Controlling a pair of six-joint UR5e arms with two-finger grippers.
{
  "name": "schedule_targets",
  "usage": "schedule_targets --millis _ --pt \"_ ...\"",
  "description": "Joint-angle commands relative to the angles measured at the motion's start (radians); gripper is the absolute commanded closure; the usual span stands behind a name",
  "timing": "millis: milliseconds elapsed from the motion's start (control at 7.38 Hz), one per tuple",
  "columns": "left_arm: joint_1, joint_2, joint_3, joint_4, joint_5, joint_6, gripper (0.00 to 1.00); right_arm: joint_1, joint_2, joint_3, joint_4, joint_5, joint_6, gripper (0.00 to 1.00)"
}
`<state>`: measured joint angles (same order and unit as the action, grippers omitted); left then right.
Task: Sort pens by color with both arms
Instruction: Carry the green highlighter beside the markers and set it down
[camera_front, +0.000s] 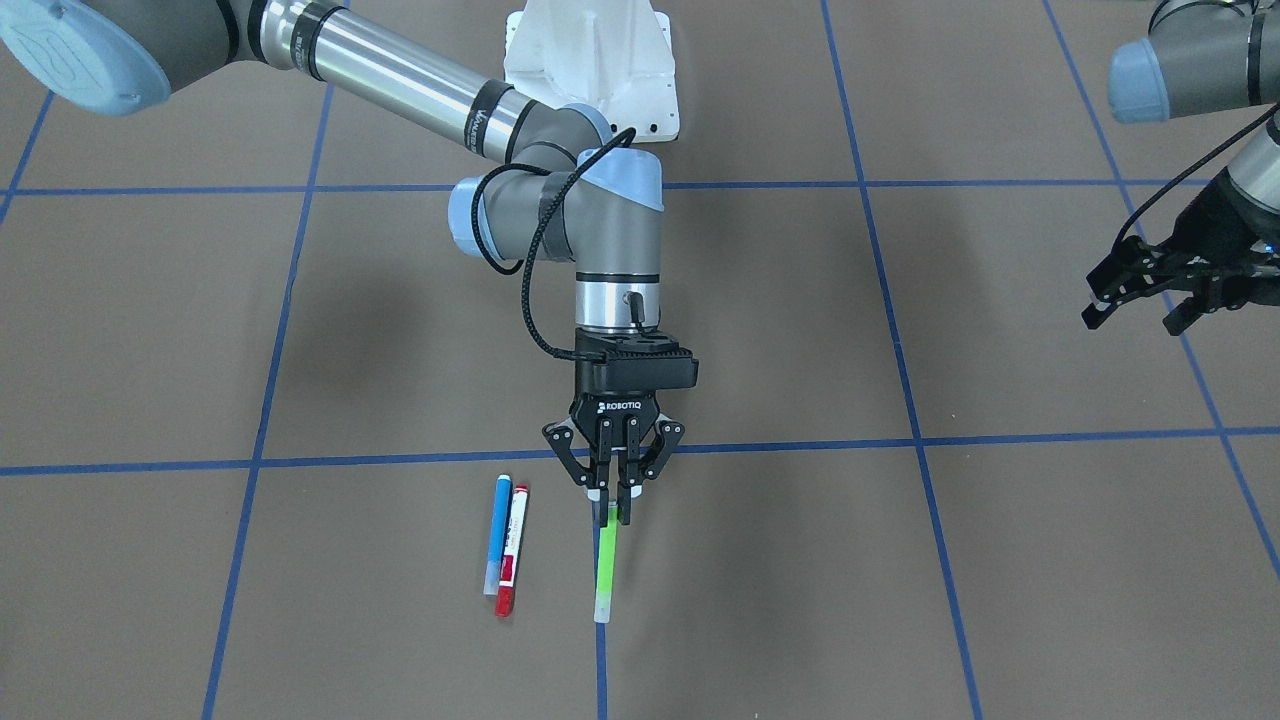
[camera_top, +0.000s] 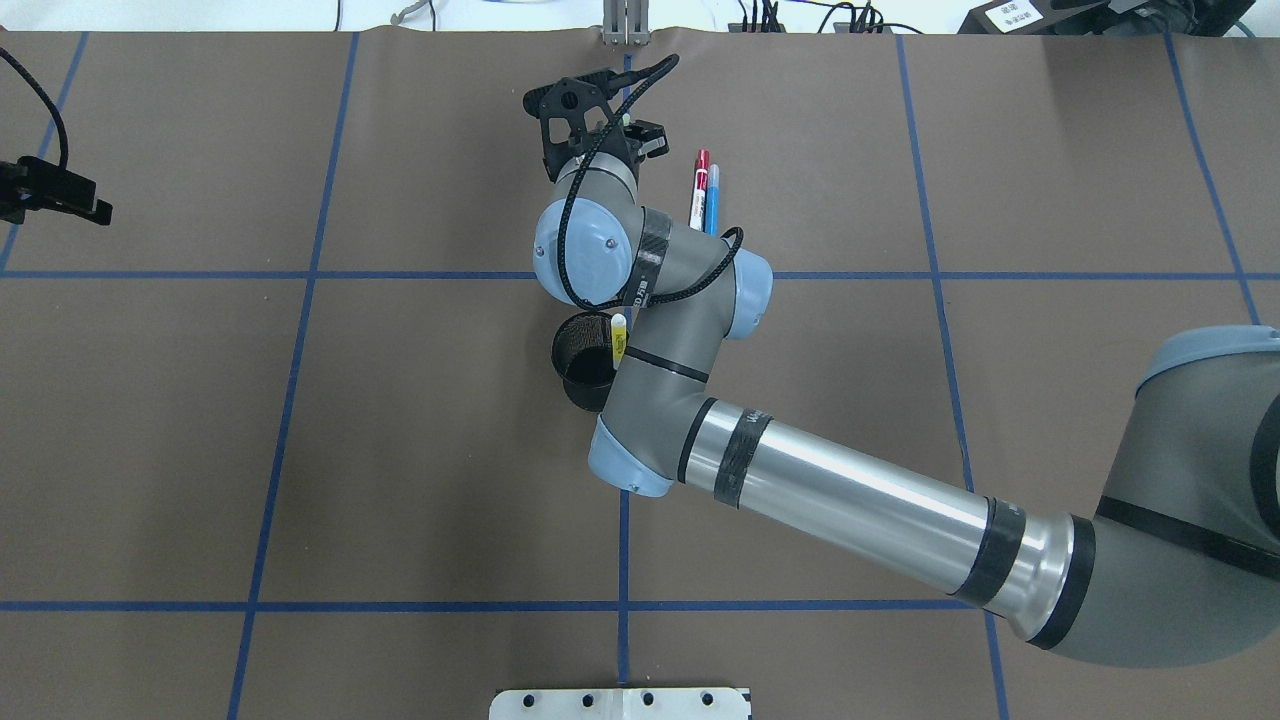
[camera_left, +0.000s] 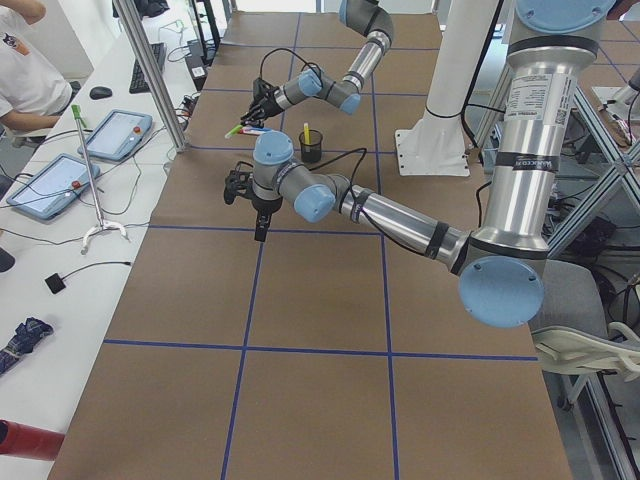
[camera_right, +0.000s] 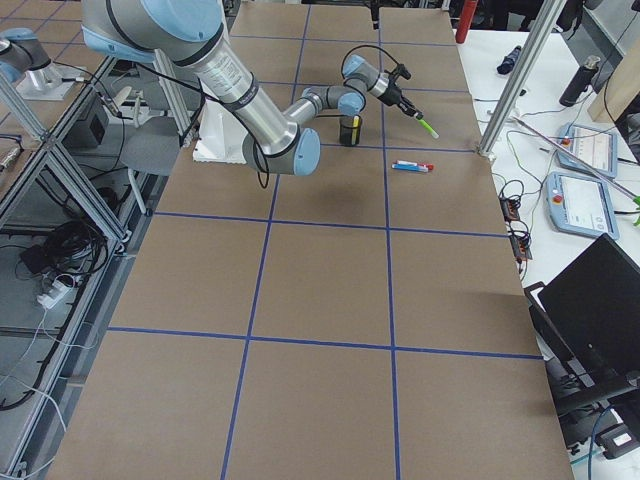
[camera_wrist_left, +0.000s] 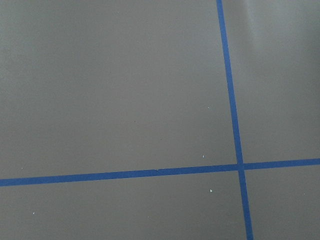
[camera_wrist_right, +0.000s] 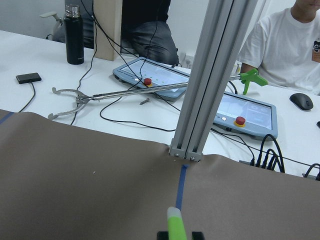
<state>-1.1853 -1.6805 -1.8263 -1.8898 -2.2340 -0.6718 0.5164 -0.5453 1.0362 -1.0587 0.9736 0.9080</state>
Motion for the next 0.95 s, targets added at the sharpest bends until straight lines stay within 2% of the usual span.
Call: schedule_targets --millis 0,271,407,542,814 --pt "0.001 -0.005 0.001 0.000 0.001 0.000 0.01 -0.009 0.005 -0.080 0.038 -0.004 -0.004 1.00" --pt "0.001 -0.008 -0.001 0.000 0.001 0.000 0.01 -0.018 -0.005 -0.090 0.072 0.000 -0.011 1.00" --pt "0.003 -0.013 -0.001 0.000 0.002 -0.003 0.01 -0.013 -0.008 -0.079 0.075 0.013 -0.021 0.35" --pt "0.001 -0.018 -0.001 0.000 0.002 -0.003 0.01 -0.013 -0.022 -0.058 0.075 0.029 -0.058 0.01" --pt "0.006 -0.054 0.002 0.036 -0.001 -0.079 0.01 -0.012 -0.103 0.093 0.075 0.089 -0.069 0.00"
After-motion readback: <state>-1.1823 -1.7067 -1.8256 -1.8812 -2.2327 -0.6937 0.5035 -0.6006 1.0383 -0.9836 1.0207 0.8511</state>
